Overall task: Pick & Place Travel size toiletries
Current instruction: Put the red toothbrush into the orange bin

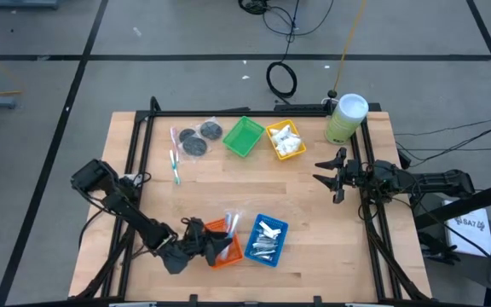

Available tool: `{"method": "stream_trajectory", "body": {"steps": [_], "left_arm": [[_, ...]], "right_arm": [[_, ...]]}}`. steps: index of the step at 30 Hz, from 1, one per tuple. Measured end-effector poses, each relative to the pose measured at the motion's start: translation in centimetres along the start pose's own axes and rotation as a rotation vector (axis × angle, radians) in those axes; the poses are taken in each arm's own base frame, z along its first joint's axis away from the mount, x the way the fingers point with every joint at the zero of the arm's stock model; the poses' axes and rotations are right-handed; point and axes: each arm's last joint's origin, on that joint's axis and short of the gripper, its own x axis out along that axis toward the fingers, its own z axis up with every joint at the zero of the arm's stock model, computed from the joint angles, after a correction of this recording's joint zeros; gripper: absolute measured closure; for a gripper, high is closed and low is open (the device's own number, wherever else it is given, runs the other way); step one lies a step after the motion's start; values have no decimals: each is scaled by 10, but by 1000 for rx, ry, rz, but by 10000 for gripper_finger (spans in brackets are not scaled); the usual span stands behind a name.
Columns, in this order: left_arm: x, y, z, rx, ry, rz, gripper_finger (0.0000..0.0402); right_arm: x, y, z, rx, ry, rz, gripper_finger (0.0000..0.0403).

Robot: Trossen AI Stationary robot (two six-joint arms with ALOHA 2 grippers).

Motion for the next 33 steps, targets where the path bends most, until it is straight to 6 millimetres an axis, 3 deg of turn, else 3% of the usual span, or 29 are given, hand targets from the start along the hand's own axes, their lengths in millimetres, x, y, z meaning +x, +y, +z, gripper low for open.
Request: {"method": "stream_trajectory", "body": {"steps": [4,9,14,19,23,29,33], "left_arm": [[-8,-20,22,95,-43,-50,204],[-28,-45,65,284,-170,-41,204],[-49,-47,102,480,-289,121,204],[-50,-29,126,731,-332,325,204],[-41,-10,152,755,-322,443,204],[-15,36,186,606,-74,610,204],[-11,80,213,376,64,889,204]], "right_arm": [[0,0,0,0,0,0,228],[0,0,0,0,0,0,227],[0,0,0,0,0,0,226],[0,0,0,0,0,0,229],[0,0,0,0,0,0,226],[0,0,0,0,0,0,228],[0,0,0,0,0,0,228]]}}
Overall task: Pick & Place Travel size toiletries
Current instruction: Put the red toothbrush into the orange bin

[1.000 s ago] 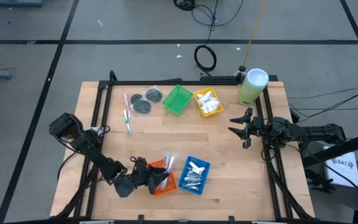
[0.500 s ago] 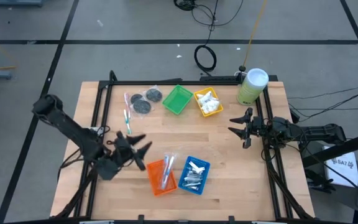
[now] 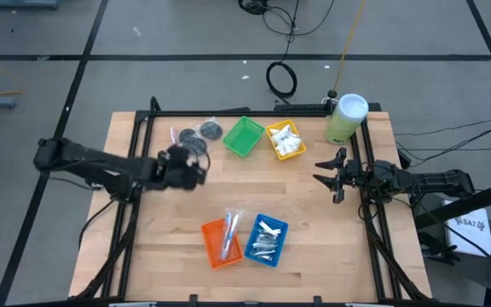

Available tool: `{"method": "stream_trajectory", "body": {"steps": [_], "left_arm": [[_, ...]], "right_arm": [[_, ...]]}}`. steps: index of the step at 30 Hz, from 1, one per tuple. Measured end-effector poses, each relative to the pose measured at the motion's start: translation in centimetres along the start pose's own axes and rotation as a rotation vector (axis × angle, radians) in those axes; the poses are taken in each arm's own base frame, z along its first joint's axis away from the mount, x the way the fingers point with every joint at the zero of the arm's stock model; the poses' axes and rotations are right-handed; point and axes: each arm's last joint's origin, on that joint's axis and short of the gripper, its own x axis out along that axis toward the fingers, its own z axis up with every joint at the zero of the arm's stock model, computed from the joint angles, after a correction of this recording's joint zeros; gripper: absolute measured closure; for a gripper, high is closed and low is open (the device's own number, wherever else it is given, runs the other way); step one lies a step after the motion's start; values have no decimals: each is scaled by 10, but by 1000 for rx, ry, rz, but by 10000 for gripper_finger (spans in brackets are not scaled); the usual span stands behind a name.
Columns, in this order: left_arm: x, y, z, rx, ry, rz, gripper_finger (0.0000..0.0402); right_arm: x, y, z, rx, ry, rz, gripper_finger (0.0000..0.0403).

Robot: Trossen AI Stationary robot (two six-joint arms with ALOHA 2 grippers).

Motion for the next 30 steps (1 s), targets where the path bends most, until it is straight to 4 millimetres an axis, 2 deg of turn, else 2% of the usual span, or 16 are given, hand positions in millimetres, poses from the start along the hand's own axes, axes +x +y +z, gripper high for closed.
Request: {"method": "stream_trajectory", "body": {"steps": [5,8,14,21,30], "left_arm": [[26,45,17,-287,204,298,204],[37,59,29,-348,201,350,204],[60,79,46,-417,172,369,204],[90,99,58,-470,238,376,204],[136,108,48,-456,344,441,204]], "right_arm": [[0,0,0,0,1,0,225],[0,0,0,0,0,0,228],[0,0,0,0,0,0,226],[0,0,0,0,0,0,228],[0,0,0,0,0,0,225]]}}
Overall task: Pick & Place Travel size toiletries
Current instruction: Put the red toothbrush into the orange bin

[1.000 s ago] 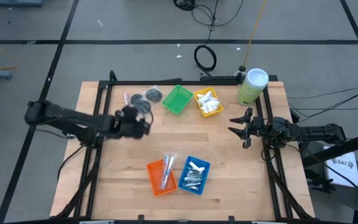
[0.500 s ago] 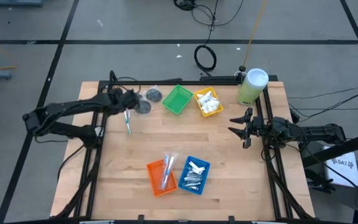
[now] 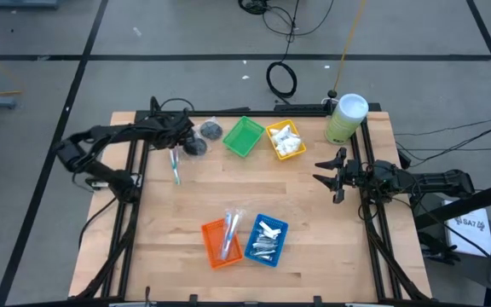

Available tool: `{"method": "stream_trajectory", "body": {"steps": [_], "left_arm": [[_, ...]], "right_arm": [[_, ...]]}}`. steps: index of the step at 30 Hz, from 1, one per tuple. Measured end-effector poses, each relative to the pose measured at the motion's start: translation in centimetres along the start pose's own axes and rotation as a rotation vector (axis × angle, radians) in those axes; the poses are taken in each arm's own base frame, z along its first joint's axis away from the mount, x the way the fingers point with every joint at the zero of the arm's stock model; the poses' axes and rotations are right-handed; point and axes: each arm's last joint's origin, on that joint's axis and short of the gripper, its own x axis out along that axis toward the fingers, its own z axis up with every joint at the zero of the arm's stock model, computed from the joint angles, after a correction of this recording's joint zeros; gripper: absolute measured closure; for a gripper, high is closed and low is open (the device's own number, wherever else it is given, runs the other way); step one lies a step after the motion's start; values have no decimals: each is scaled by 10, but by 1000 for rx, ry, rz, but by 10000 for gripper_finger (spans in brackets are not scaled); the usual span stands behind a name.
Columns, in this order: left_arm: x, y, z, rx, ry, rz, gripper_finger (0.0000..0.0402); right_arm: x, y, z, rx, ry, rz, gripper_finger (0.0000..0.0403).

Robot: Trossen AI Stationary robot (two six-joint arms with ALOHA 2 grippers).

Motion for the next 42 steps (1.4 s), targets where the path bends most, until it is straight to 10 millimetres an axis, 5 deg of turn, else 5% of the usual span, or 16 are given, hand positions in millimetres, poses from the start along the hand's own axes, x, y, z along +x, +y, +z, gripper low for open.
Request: {"method": "stream_trajectory", "body": {"steps": [8,20,28,35,42], "left_arm": [[26,-1,0,-1,37,80,204],[29,-2,1,-7,22,87,209],[30,-2,0,-28,20,92,303],[20,-3,0,15,-25,72,390],[-13,-3,1,13,-109,-36,373]], "right_arm": [[0,0,0,0,0,0,228],[0,0,0,0,1,0,228],[0,0,0,0,0,0,228],[0,0,0,0,0,0,226],[0,0,0,0,0,0,229]]}}
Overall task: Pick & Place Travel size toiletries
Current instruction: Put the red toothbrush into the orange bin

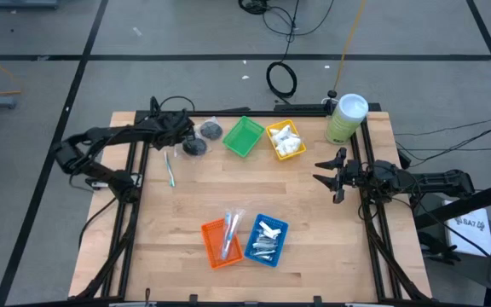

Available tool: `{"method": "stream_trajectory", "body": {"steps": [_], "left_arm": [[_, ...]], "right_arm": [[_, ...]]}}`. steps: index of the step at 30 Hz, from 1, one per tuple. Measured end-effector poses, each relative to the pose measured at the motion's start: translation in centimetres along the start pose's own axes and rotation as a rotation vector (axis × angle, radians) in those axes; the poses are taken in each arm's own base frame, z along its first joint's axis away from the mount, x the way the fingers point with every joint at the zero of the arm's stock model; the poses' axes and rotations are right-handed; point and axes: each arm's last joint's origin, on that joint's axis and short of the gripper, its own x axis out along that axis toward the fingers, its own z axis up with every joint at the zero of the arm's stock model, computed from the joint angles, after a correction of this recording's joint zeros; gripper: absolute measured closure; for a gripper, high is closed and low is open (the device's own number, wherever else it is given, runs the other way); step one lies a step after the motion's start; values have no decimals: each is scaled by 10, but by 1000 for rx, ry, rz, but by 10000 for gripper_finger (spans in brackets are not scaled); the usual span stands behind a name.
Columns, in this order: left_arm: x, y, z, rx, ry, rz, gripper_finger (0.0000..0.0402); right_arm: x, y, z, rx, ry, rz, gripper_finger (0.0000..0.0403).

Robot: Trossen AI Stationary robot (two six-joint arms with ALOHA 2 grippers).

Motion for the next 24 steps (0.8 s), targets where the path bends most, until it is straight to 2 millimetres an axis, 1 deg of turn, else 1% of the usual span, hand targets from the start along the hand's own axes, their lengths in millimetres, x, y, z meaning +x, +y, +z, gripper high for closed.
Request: {"method": "stream_trajectory", "body": {"steps": [3,5,8,10,13,16,20,24], "left_arm": [[-18,-1,-5,27,-22,-56,386],[-32,-4,-11,56,-38,-109,393],[-56,-10,-26,80,-75,-207,387],[-73,-15,-41,88,-118,-271,384],[-98,-20,-73,104,-182,-372,391],[-123,-20,-110,99,-240,-499,394],[-154,-21,-159,68,-313,-729,391],[-179,-24,-197,29,-385,-926,395]], "right_arm": [[0,0,0,0,0,0,228],[0,0,0,0,0,0,226],[0,0,0,0,0,0,225],[0,0,0,0,0,0,226],[0,0,0,0,-1,0,229],[0,0,0,0,0,0,228],[0,0,0,0,-1,0,225],[0,0,0,0,0,0,228]]}}
